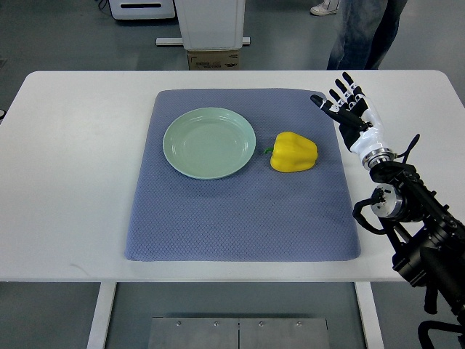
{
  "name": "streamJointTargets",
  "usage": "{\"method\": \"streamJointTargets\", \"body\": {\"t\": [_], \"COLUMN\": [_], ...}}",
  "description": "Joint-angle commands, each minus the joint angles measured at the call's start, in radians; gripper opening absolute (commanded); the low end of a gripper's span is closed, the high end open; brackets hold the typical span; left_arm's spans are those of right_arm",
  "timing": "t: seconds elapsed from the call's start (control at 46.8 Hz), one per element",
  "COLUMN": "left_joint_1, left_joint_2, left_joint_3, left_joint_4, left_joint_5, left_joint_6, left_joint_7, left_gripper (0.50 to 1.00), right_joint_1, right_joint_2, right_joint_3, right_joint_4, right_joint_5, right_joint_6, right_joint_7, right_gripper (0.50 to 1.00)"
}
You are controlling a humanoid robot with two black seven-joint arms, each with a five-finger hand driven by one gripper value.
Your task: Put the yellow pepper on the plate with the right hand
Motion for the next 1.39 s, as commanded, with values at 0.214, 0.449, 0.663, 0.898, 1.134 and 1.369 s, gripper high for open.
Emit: {"method": "streamJointTargets", "body": {"t": [0.214,0.449,0.663,0.898,1.134,1.369], "left_joint_1": [-0.001,0.0,0.0,0.0,0.0,0.0], "left_joint_2": [0.0,0.0,0.0,0.0,0.0,0.0], "left_joint_3": [0.0,0.0,0.0,0.0,0.0,0.0], "left_joint_4": [-0.001,0.002,0.002,0.0,0.0,0.002], "left_joint_5": [0.0,-0.002,-0.002,-0.002,-0.002,-0.002], "left_joint_6": [0.0,0.0,0.0,0.0,0.0,0.0], "left_joint_7": [0.0,0.0,0.0,0.0,0.0,0.0], "left_gripper": [1.0,1.0,1.0,1.0,1.0,1.0], "right_joint_1": [-0.003,-0.003,-0.003,-0.003,0.0,0.0], "right_joint_2": [0.0,0.0,0.0,0.0,0.0,0.0], "right_joint_3": [-0.005,-0.003,-0.005,-0.019,-0.022,-0.034], "right_joint_4": [-0.002,-0.003,-0.003,-0.002,-0.002,-0.002], "right_joint_5": [0.0,0.0,0.0,0.0,0.0,0.0], "right_joint_6": [0.0,0.0,0.002,0.002,0.002,0.0], "right_joint_7": [0.0,0.002,0.003,0.003,0.003,0.003], "right_gripper": [1.0,1.0,1.0,1.0,1.0,1.0]}}
